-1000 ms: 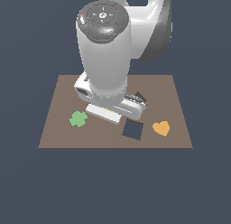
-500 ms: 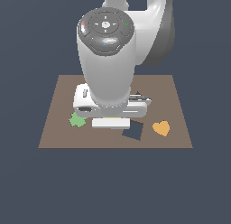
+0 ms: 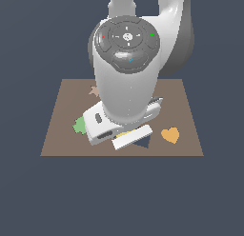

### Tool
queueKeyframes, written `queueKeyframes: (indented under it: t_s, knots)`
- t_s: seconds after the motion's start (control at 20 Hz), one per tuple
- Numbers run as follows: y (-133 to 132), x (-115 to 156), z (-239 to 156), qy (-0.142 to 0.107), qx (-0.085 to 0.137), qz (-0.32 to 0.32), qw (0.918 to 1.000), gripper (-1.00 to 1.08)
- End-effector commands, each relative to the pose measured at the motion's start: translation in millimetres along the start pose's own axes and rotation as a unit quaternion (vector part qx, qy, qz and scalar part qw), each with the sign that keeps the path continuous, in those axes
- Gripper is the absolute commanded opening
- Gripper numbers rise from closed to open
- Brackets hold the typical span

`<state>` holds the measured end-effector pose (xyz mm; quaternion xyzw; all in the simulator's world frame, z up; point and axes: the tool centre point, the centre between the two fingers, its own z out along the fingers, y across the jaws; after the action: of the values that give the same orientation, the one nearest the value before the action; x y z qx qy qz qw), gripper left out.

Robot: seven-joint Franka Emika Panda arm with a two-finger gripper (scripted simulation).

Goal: Insert a designated object into the corresponding slot on a board.

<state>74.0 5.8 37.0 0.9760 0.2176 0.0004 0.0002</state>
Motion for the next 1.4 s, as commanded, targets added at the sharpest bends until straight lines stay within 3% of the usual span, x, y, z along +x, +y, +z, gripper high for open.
queueKeyframes:
  t_s: [0.0,0.25,0.65,1.05,1.35]
  knots:
    - [-3,7,-1,0.000,0.000,-0.057,0.9984,-1.00]
    - [-13,19,-2,0.000,0.000,-0.164,0.9865,-1.00]
    - [-27,30,-3,0.000,0.000,-0.293,0.9560,-1.00]
    - [-38,34,-4,0.000,0.000,-0.371,0.9285,-1.00]
    - [-42,35,-4,0.000,0.000,-0.397,0.9177,-1.00]
